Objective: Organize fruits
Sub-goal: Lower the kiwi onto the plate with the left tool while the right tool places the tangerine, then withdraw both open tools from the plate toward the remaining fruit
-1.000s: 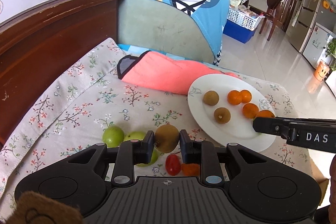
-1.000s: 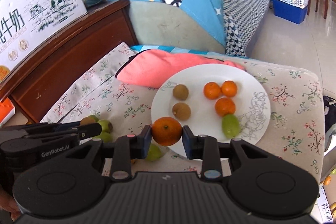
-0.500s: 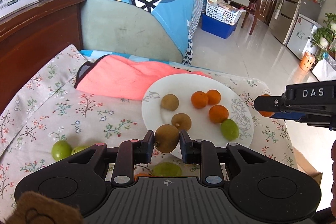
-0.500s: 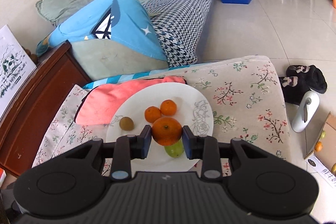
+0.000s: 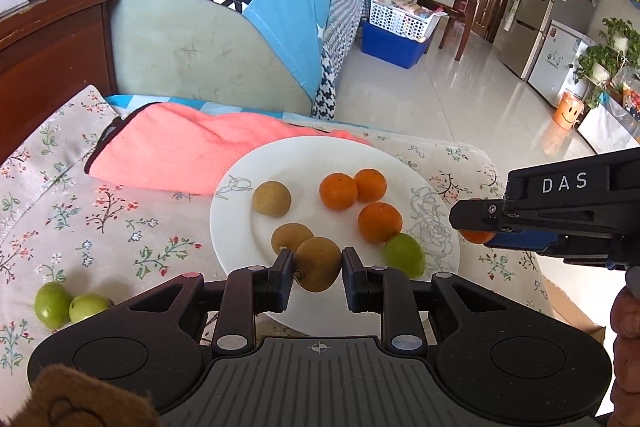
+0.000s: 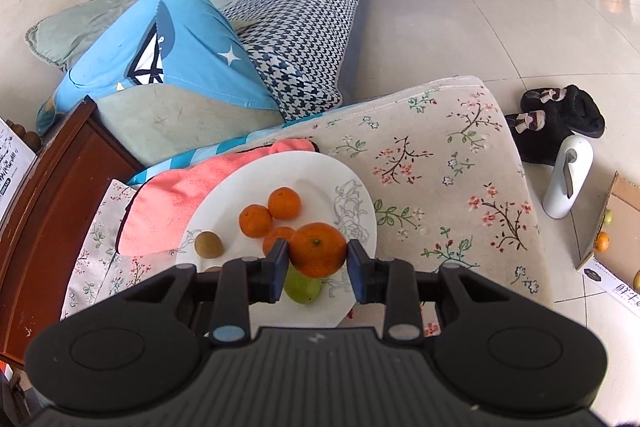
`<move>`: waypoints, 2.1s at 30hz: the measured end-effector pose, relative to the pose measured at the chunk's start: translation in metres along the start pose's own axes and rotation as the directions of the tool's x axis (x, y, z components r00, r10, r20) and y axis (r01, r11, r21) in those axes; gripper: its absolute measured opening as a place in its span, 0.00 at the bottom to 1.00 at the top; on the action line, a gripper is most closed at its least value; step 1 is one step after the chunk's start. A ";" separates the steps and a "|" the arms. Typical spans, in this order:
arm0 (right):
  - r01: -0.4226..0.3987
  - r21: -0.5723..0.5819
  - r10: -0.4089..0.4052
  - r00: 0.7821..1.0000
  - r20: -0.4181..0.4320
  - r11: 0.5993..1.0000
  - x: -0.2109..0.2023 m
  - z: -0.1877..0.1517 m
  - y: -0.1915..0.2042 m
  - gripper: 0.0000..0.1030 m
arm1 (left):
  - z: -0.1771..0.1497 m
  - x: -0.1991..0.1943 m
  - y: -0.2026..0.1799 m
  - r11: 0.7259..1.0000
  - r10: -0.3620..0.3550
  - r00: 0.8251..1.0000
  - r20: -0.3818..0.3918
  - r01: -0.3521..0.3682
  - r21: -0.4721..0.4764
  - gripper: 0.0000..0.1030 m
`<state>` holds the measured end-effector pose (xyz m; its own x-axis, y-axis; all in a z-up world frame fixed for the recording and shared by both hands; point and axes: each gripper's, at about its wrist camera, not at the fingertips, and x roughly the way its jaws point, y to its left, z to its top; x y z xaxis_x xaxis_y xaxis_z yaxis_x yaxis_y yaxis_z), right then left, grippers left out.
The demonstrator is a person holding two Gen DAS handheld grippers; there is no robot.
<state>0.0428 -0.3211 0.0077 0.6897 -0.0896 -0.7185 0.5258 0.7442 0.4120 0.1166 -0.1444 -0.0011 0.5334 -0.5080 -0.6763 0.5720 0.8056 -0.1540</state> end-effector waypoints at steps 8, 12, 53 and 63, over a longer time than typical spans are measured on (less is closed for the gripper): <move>0.005 0.059 -0.004 1.000 -0.011 0.998 0.010 -0.002 -0.004 0.32 | -0.002 0.006 -0.002 1.000 0.006 1.000 0.014 -0.006 -0.014 0.25; -0.003 0.083 0.003 1.000 0.008 0.997 0.008 -0.001 -0.006 0.34 | 0.001 -0.002 -0.004 1.000 0.024 0.999 0.037 -0.024 -0.015 0.49; -0.194 -0.369 0.181 0.981 -0.068 0.909 -0.005 -0.046 0.072 0.41 | 0.026 -0.062 0.102 0.965 0.254 0.967 -0.030 -0.255 -0.062 0.84; -0.293 -0.608 0.240 0.956 -0.170 0.738 -0.007 -0.079 0.095 0.41 | 0.024 -0.055 0.142 0.953 0.223 0.969 -0.109 -0.240 -0.187 0.83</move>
<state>0.0485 -0.1972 0.0075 0.7008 0.2054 -0.6831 -0.1167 0.9778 0.1743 0.1840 -0.0092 0.0316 0.5759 -0.2795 -0.7683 0.3007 0.9463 -0.1188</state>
